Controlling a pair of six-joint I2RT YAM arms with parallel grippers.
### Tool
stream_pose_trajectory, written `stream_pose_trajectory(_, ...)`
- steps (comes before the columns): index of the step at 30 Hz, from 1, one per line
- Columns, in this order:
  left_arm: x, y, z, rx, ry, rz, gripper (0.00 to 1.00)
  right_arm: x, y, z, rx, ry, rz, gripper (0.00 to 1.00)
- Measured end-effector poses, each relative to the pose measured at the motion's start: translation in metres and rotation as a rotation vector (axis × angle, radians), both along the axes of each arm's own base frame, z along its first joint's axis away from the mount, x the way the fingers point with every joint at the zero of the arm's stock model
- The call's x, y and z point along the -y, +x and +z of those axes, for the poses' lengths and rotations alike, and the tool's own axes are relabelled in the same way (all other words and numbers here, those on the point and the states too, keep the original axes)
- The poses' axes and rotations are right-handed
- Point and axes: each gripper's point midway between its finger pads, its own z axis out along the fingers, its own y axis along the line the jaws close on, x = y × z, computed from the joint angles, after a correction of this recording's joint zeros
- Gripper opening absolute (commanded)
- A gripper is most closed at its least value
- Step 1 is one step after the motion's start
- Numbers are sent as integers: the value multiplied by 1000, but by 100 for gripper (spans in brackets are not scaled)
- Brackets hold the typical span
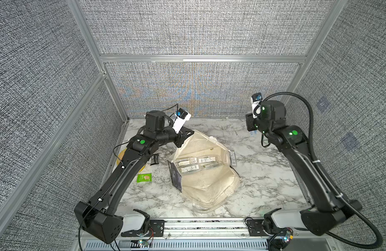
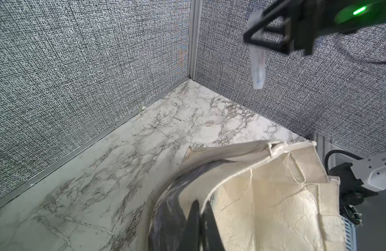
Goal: Take out the compass set from the canvas bag
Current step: Place the compass set at the center of the board.
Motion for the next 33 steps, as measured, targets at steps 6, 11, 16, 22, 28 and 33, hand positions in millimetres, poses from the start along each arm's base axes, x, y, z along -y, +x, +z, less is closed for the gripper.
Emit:
stream_pose_trajectory(6,-1,-2,2,6,-2,-1,0,50,12,-166,-398,167,-253,0)
stream_pose_trajectory(11,-1,-2,2,8,-1,-2,0,48,26,-231,-550,272,-309,0)
stream_pose_trajectory(16,-1,-3,3,12,1,-4,0,41,38,-265,-642,299,-307,0)
stream_pose_trajectory(22,-1,-3,2,14,3,-5,0,34,40,-294,-769,259,-249,0)
stream_pose_trajectory(28,-1,-2,1,13,6,-7,0,31,27,-316,-872,216,-213,1)
stream_pose_trajectory(33,-1,-2,1,12,8,-8,0,30,24,-322,-905,196,-196,7)
